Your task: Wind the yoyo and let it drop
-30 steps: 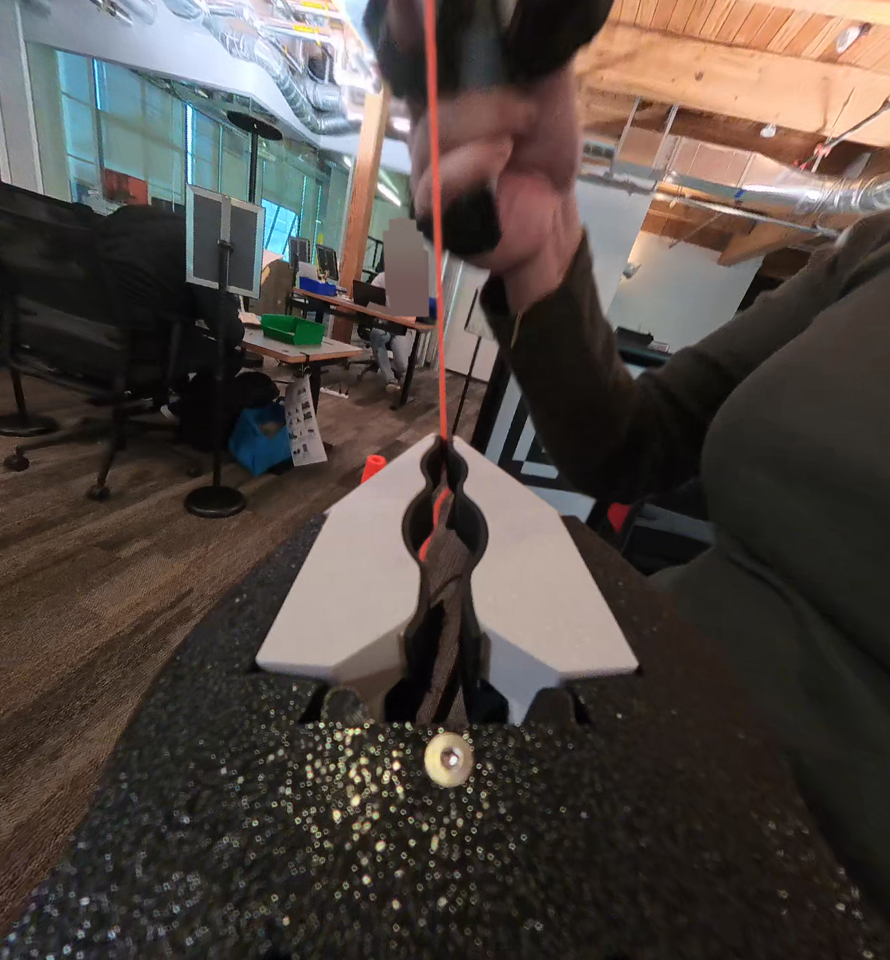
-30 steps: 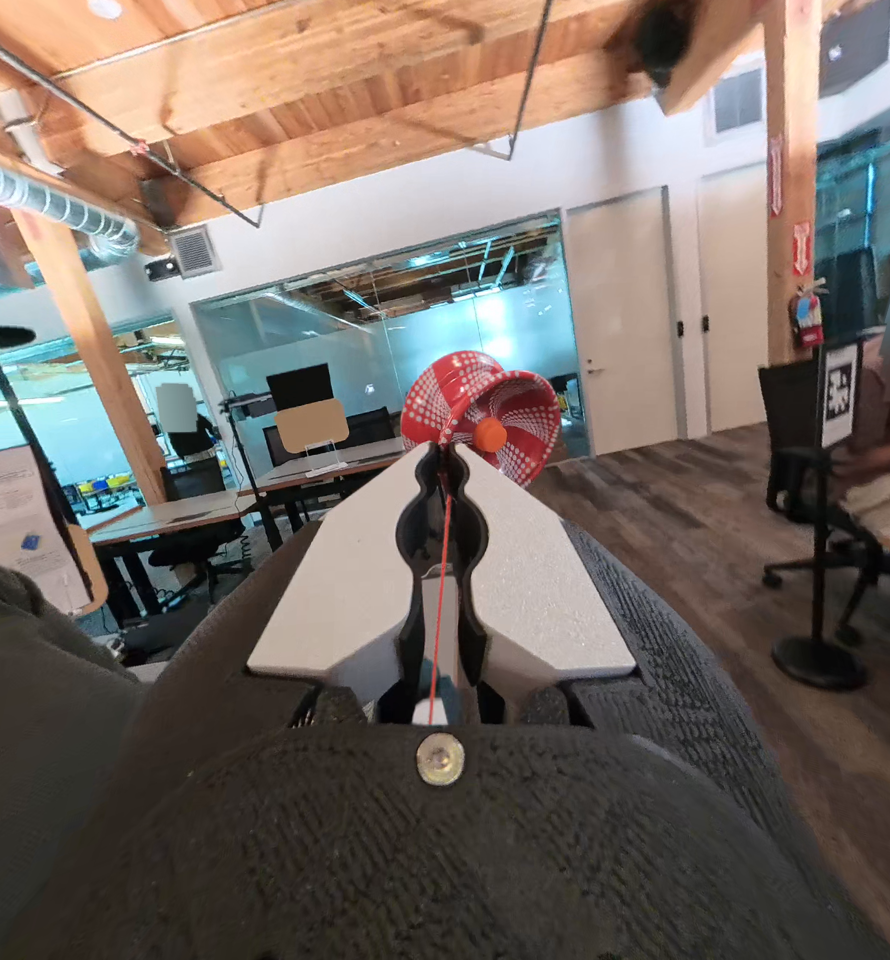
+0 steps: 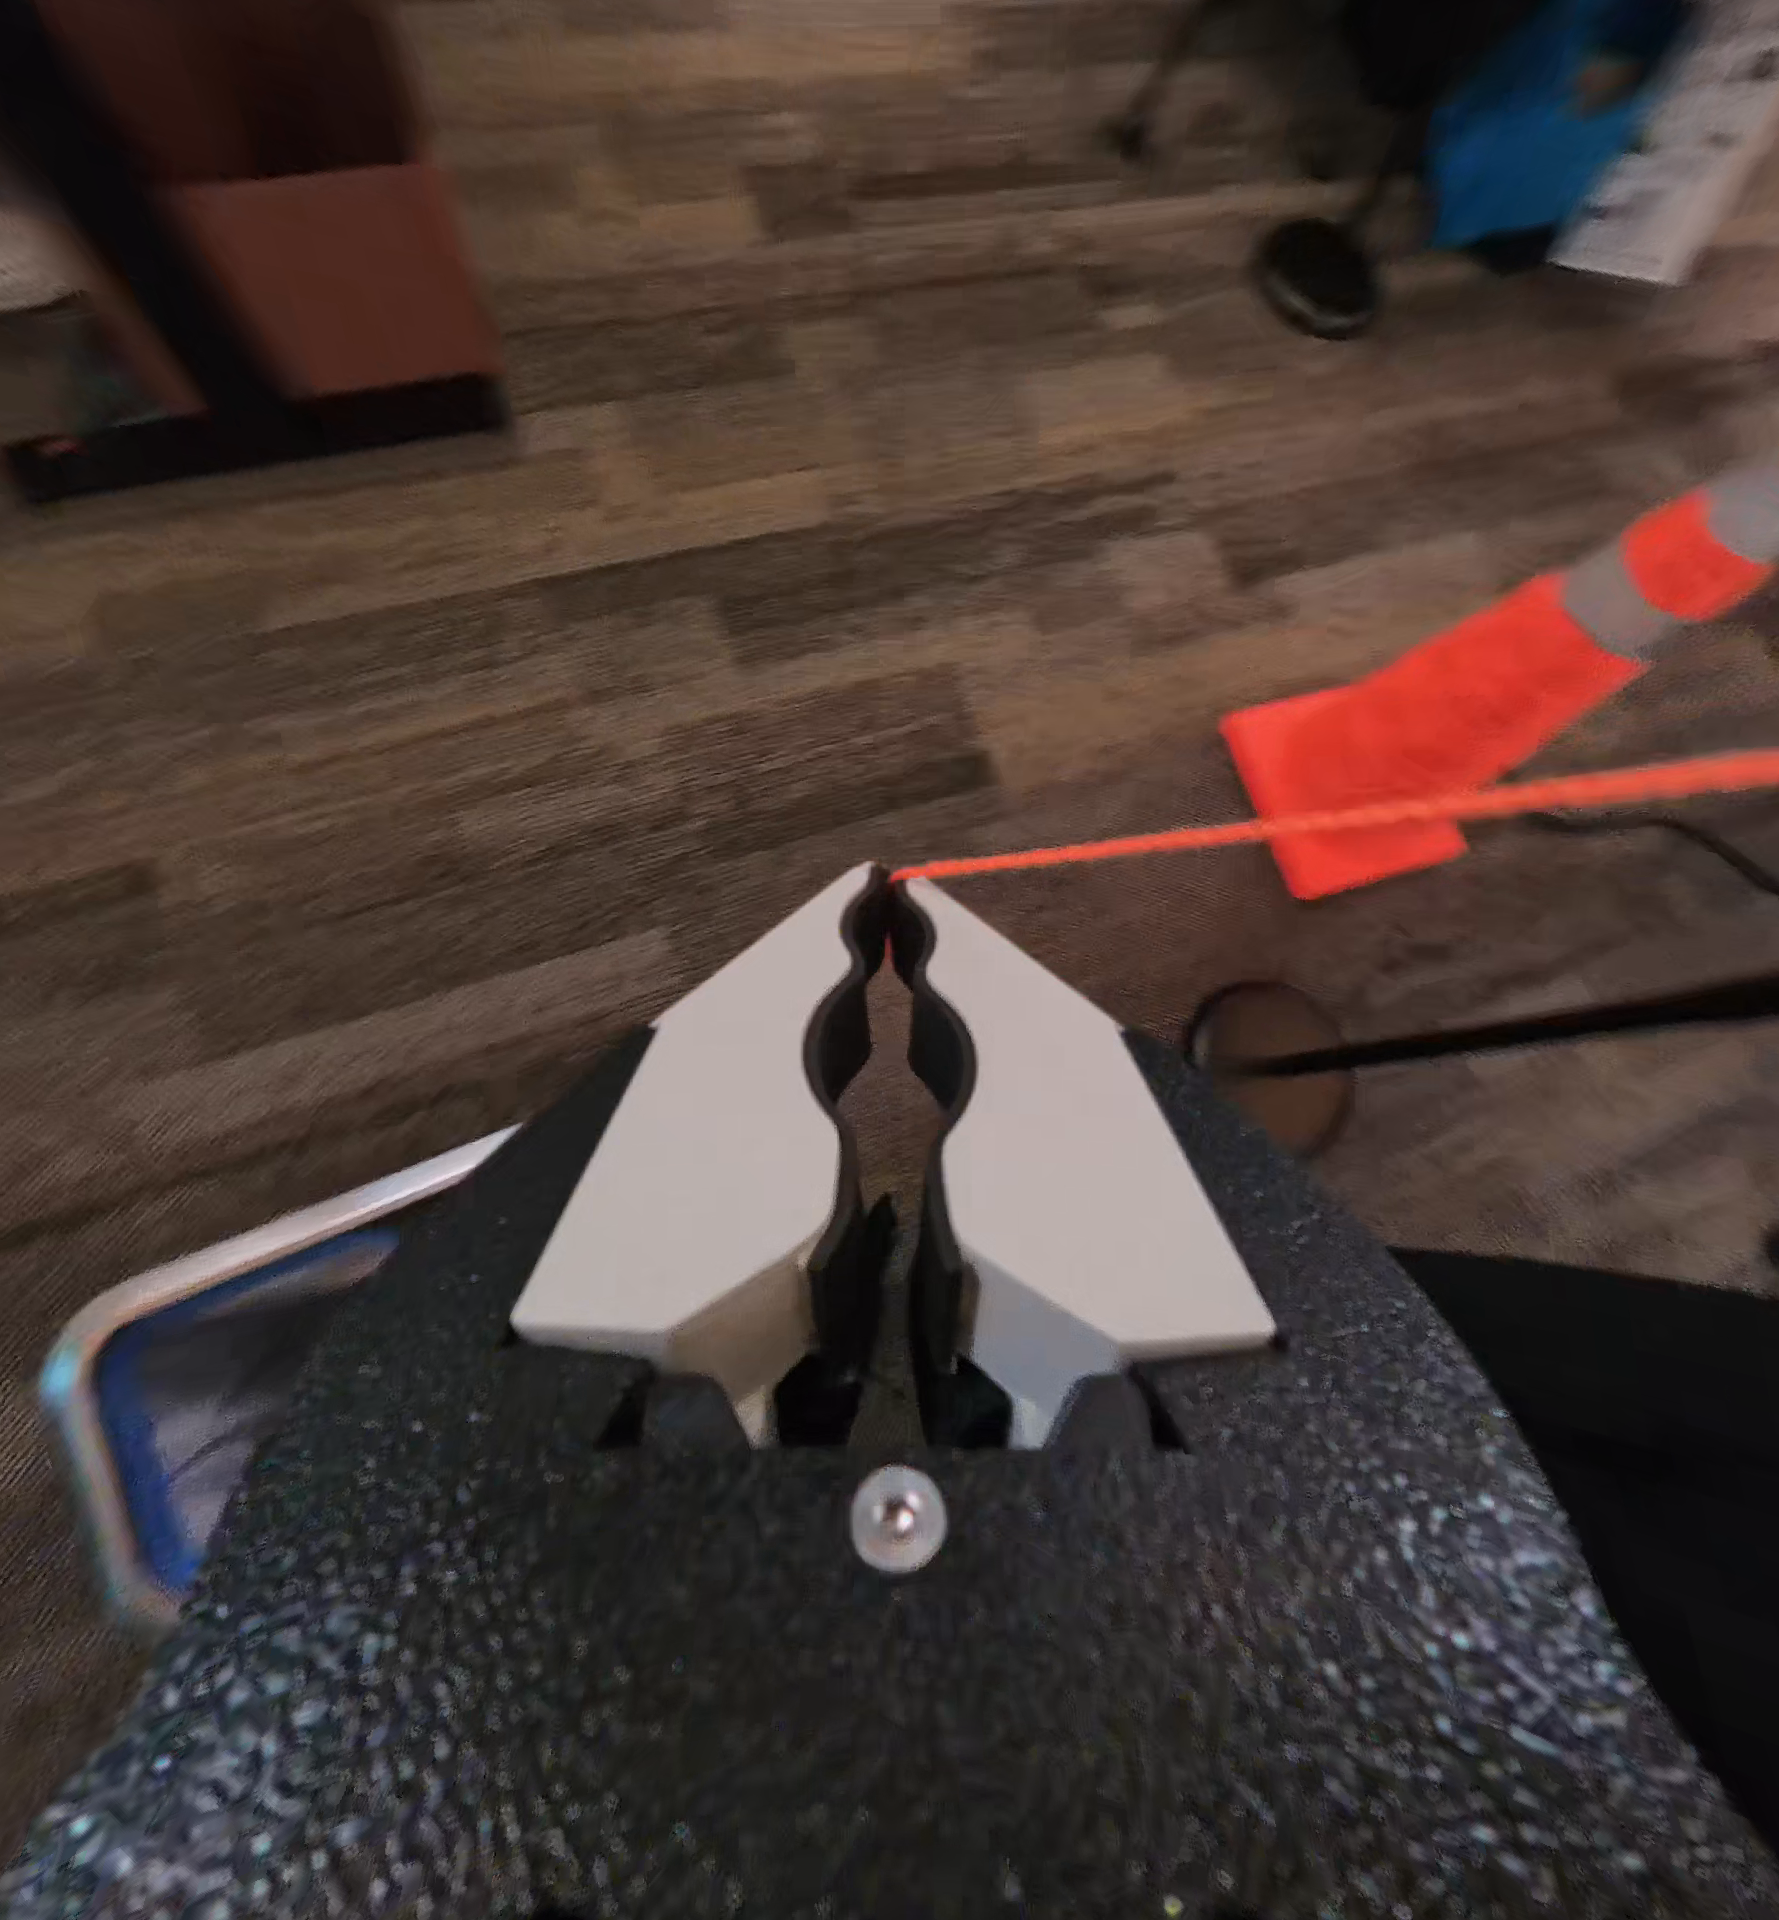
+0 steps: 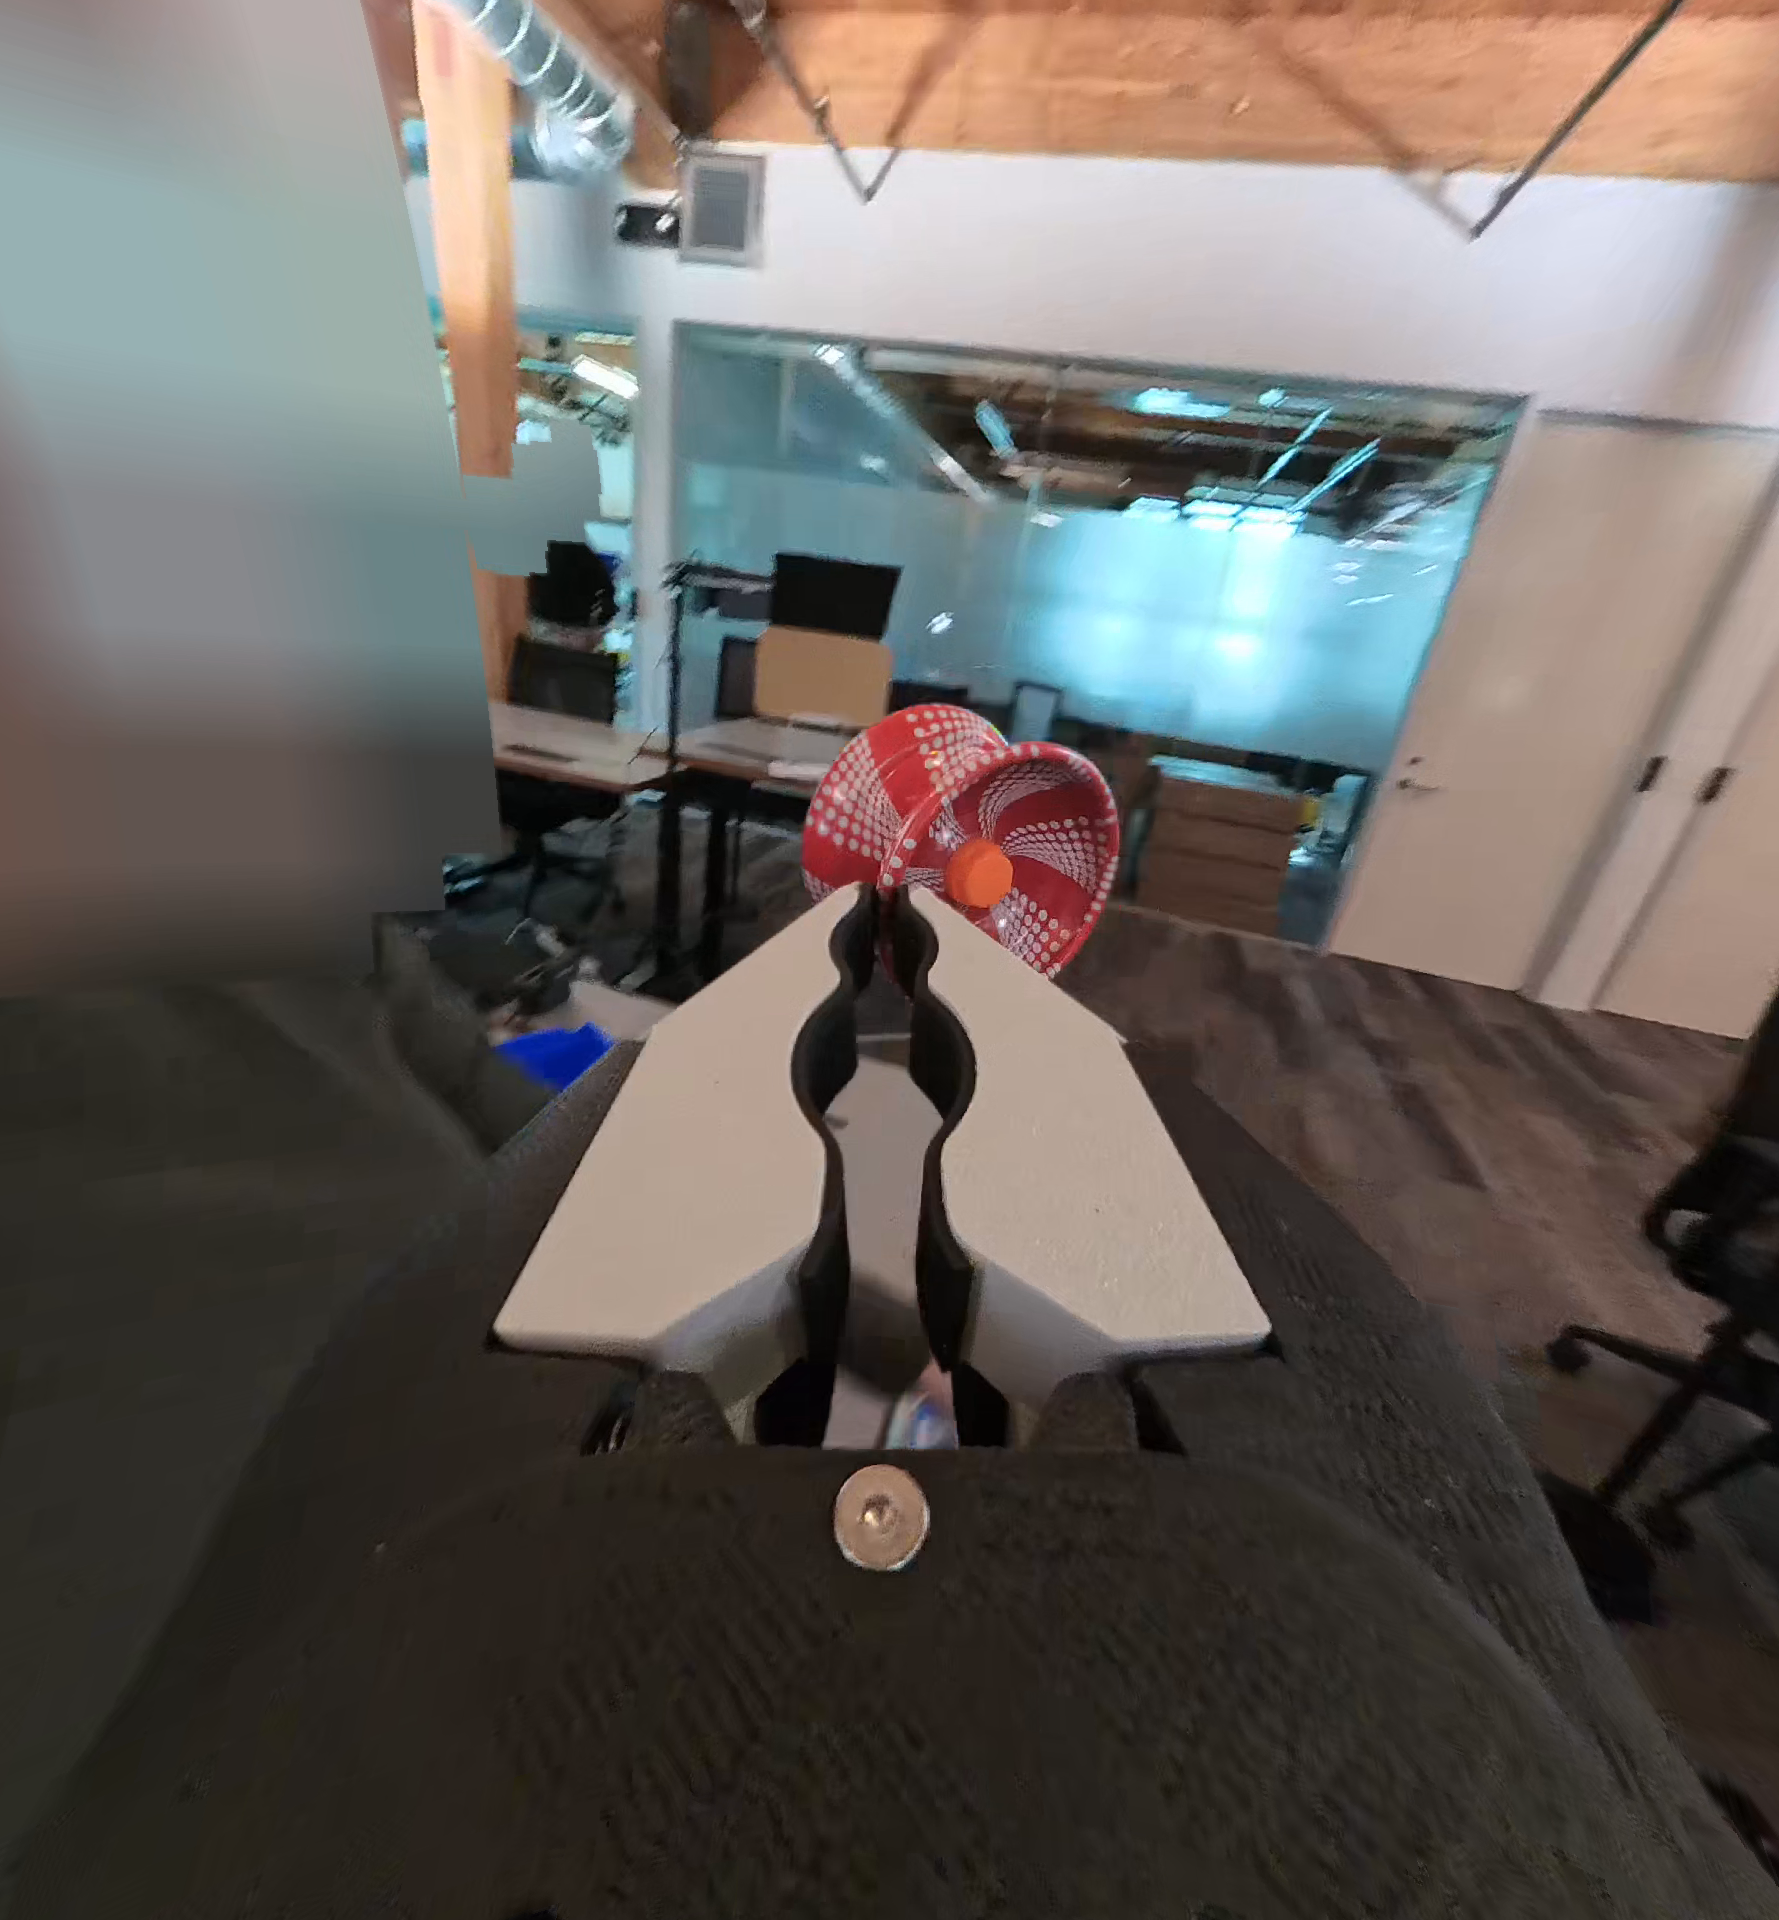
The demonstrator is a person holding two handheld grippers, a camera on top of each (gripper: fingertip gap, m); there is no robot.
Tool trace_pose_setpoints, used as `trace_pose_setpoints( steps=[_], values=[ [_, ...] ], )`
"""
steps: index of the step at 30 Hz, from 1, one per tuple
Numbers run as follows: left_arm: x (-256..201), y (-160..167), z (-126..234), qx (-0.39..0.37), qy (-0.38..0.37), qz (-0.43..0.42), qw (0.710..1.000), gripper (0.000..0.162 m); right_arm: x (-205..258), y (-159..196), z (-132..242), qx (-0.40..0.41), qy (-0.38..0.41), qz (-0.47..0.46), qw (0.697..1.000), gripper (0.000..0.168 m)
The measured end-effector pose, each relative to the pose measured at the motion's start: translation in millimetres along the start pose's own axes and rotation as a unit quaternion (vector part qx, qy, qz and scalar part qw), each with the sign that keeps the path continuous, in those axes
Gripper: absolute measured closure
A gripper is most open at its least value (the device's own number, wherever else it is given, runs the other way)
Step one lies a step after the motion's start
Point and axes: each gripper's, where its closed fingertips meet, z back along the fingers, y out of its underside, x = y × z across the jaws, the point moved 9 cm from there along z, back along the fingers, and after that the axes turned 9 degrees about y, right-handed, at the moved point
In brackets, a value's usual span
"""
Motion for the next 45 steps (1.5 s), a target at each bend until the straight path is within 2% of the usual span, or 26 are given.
trace_pose_setpoints(
  steps=[1,6,10,13,16,20,23,26,29,31,34,38,41,43,45],
  values=[
    [18.7,-6.1,15.3,-0.002,-0.029,0.013,0.999,0.162,9.5,11.0,2.9,0.013,-0.021,-0.004,1.0,0.168],
    [85.7,-51.7,96.0,0.021,-0.173,-0.008,0.985,0.162,31.2,72.5,16.7,0.098,-0.103,-0.07,0.987,0.168],
    [102.5,-107.7,171.7,-0.05,-0.239,-0.018,0.97,0.162,32.3,130.2,23.3,0.199,-0.119,-0.106,0.967,0.167],
    [82.0,-156.3,228.8,-0.139,-0.257,-0.049,0.955,0.162,22.1,182.1,26.2,0.304,-0.074,-0.103,0.944,0.167],
    [36.1,-199.4,276.7,-0.223,-0.247,-0.114,0.936,0.162,2.8,223.1,30.3,0.368,-0.001,-0.106,0.924,0.167],
    [-53.1,-223.0,318.9,-0.317,-0.19,-0.216,0.904,0.162,-35.4,254.5,30.9,0.416,0.141,-0.042,0.897,0.167],
    [-113.9,-204.4,334.5,-0.35,-0.158,-0.282,0.879,0.162,-70.9,263.7,36.9,0.403,0.263,-0.005,0.876,0.167],
    [-148.2,-160.1,336.4,-0.365,-0.106,-0.3,0.875,0.162,-106.3,254.6,52.9,0.336,0.377,-0.022,0.863,0.167],
    [-160.8,-105.4,322.8,-0.373,-0.028,-0.273,0.886,0.162,-133.6,235.6,72.5,0.249,0.461,-0.051,0.85,0.167],
    [-161.9,-68.2,302.6,-0.36,0.031,-0.262,0.895,0.162,-148.2,219.4,85.1,0.199,0.497,-0.063,0.842,0.167],
    [-152.6,-19.0,275.8,-0.341,0.119,-0.196,0.912,0.162,-164.0,193.7,102.2,0.117,0.531,-0.091,0.835,0.167],
    [-118.7,25.9,239.9,-0.292,0.143,-0.078,0.942,0.162,-159.9,149.7,105.4,-0.05,0.46,-0.17,0.87,0.168],
    [-84.2,44.6,221.8,-0.272,0.127,-0.004,0.954,0.162,-138.5,113.8,96.6,-0.17,0.315,-0.222,0.907,0.168],
    [-59.3,48.3,211.6,-0.263,0.098,0.038,0.959,0.162,-116.2,94.2,84.2,-0.196,0.213,-0.202,0.936,0.168],
    [-36.0,45.0,202.9,-0.255,0.067,0.061,0.963,0.162,-87.4,78.1,71.9,-0.19,0.115,-0.144,0.964,0.168]
  ],
)
